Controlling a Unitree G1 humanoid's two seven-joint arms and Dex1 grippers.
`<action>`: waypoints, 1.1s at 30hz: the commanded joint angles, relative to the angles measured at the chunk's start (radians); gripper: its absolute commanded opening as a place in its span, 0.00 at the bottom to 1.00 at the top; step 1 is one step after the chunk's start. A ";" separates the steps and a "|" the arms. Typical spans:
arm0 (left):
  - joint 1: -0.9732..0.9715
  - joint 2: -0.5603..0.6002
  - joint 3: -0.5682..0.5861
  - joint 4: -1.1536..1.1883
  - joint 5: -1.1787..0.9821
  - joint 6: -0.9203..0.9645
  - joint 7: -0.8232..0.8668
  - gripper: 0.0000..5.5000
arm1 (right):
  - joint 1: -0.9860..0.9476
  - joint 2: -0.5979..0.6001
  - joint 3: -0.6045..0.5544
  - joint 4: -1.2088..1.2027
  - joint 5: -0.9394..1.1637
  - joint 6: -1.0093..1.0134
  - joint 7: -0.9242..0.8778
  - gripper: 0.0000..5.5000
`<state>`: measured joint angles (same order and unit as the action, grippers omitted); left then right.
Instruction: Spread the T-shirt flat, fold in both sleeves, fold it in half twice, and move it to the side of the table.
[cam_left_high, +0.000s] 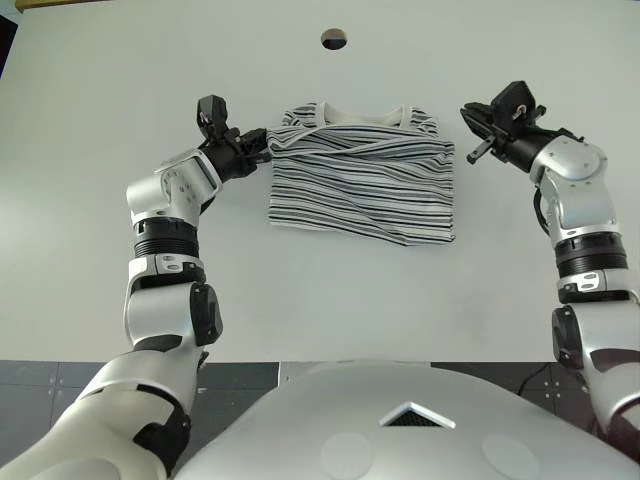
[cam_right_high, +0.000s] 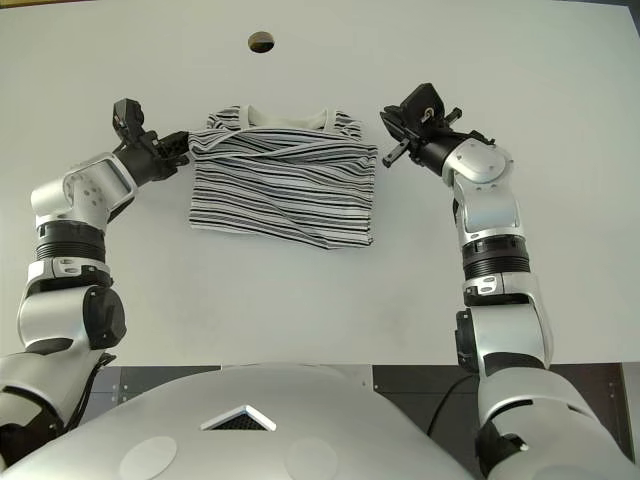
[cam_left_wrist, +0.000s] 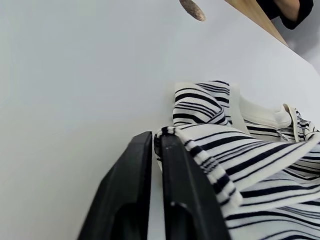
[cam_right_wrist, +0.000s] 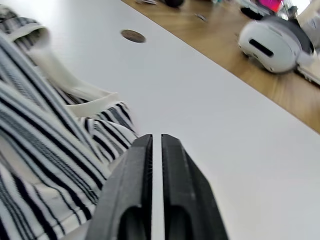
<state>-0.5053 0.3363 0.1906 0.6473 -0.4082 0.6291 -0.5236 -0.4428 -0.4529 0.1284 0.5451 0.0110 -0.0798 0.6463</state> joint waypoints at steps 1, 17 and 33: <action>0.010 -0.008 -0.012 -0.041 0.007 0.004 -0.019 0.19 | 0.032 -0.015 0.021 -0.033 -0.031 -0.051 0.028 0.02; -0.017 -0.034 0.174 -0.056 -0.053 -0.194 0.109 0.31 | 0.138 -0.063 0.156 -0.134 -0.180 -0.194 0.112 0.02; 0.501 0.082 -0.454 -0.804 0.337 -0.498 -0.201 0.02 | 0.219 -0.203 0.272 -0.191 -0.348 -0.248 0.155 0.02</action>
<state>-0.0343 0.3774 -0.2158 -0.1433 -0.1239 0.1414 -0.7011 -0.2795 -0.6164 0.3654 0.3637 -0.2936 -0.3461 0.7511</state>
